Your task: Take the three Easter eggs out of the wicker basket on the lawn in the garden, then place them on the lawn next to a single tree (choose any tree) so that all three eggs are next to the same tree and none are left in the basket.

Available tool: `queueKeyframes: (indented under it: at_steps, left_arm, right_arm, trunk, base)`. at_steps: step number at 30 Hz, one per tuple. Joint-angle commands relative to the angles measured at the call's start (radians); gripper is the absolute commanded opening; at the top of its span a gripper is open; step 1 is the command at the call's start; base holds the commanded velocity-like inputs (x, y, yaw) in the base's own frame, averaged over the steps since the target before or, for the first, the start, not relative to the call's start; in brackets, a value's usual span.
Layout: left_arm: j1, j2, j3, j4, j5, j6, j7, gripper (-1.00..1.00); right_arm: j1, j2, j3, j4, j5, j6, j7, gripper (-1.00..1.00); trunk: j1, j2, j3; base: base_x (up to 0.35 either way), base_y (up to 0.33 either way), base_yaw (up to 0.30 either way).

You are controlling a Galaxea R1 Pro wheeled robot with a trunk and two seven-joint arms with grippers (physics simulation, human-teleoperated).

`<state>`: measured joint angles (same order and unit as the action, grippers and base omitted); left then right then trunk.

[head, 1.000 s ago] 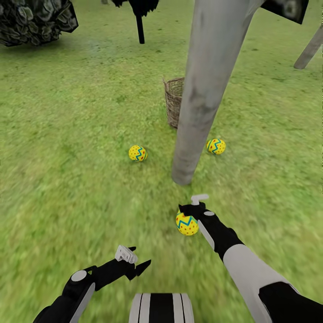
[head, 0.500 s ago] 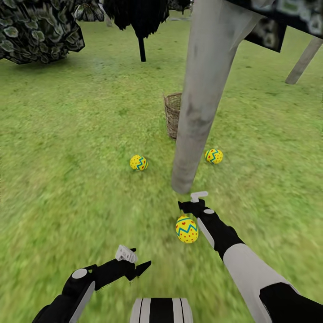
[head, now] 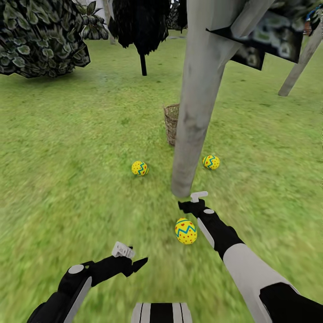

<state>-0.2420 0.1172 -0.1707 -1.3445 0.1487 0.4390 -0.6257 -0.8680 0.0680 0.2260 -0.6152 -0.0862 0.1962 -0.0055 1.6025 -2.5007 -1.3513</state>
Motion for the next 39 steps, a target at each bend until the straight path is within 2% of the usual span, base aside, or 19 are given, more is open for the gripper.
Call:
queueKeyframes:
  at_steps: [1, 4, 14, 27, 31, 39]
  left_arm:
    - [0.000, 0.001, -0.001, -0.001, 0.009, 0.009, 0.001, 1.00]
    - [0.000, 0.001, -0.001, -0.002, 0.009, 0.009, 0.000, 1.00]
    - [0.000, 0.002, -0.001, -0.004, 0.009, 0.009, 0.000, 1.00]
    - [0.000, 0.002, 0.002, -0.003, 0.009, 0.009, 0.001, 1.00]
    - [0.000, 0.002, 0.040, -0.003, 0.008, 0.009, 0.000, 1.00]
    - [0.000, 0.002, 0.050, -0.002, 0.006, 0.009, 0.000, 1.00]
  right_arm:
    - [0.000, -0.001, 0.002, -0.001, -0.009, 0.005, -0.001, 1.00]
    - [0.000, -0.001, 0.002, -0.001, -0.009, 0.005, -0.001, 1.00]
    - [0.000, -0.001, 0.003, -0.003, -0.009, 0.005, 0.001, 1.00]
    - [0.000, -0.001, 0.004, -0.022, -0.009, 0.006, 0.001, 1.00]
    - [0.000, -0.001, 0.004, -0.024, -0.009, 0.006, 0.001, 1.00]
    - [0.001, -0.001, 0.004, -0.024, -0.003, 0.011, 0.001, 1.00]
  trunk:
    - [-0.001, 0.000, 0.003]
    - [-0.003, 0.001, 0.015]
    - [-0.041, 0.070, 0.046]
    - [-0.091, 0.161, 0.087]
    - [-0.106, 0.189, 0.102]
    - [-0.137, 0.245, 0.138]
  base:
    - [-0.329, 0.000, 0.000]
    - [-0.336, 0.000, 0.000]
    - [-0.317, 0.000, 0.000]
    - [-0.017, 0.000, 0.000]
    - [0.000, 0.000, 0.000]
    - [0.000, 0.000, 0.000]
